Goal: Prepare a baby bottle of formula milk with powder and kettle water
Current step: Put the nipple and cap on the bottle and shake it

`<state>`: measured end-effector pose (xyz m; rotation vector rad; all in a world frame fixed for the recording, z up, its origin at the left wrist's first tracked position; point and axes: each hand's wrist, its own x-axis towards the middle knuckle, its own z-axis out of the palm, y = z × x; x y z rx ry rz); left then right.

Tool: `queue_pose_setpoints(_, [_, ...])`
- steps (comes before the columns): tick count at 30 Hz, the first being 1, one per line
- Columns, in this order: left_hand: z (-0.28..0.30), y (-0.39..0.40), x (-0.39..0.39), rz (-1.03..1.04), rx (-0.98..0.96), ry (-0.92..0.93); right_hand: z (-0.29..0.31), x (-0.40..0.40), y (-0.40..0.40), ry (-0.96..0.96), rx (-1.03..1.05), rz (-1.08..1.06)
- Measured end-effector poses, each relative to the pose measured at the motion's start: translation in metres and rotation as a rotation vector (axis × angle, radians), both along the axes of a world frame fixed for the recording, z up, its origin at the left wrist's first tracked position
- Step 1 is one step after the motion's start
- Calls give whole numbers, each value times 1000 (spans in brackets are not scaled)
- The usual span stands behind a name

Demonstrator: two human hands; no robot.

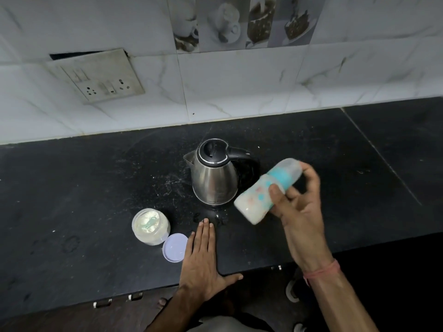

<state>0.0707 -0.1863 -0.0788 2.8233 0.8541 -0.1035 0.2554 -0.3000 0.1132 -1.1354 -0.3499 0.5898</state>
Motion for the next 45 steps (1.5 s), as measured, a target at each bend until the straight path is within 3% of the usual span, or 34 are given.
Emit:
queue_pose_setpoints(5, [-7,2,0,-14,2,-21,-4,-3,-5,-132,-105,273])
queue_pose_setpoints(10, [-3,0,0,-6,13,64,5,6,-2,12,-17,0])
queue_pose_setpoints(15, [-6,1,0,-7,-2,17,-1,-13,1,-87,-82,210])
queue_pose_setpoints(19, [-5,0,0,-8,-4,49,8,-9,5,23,40,-31])
queue_pose_setpoints(24, [-10,1,-1,-19,-4,24,5,-14,4,-129,-40,192])
queue_pose_setpoints(29, [-4,0,1,-25,8,120,8,-8,3,-128,21,-25])
queue_pose_setpoints(34, [-2,1,0,-29,9,97,-7,-27,2,-280,-87,239])
queue_pose_setpoints(38, [-2,0,1,-18,-9,97,-9,-20,0,-136,-13,-10])
queue_pose_setpoints(42, [-8,2,-1,-16,-10,-15,-19,-21,-4,-160,-78,173])
queue_pose_setpoints(45, [-10,1,-1,-9,-22,-44,-18,-15,-10,-99,-37,50])
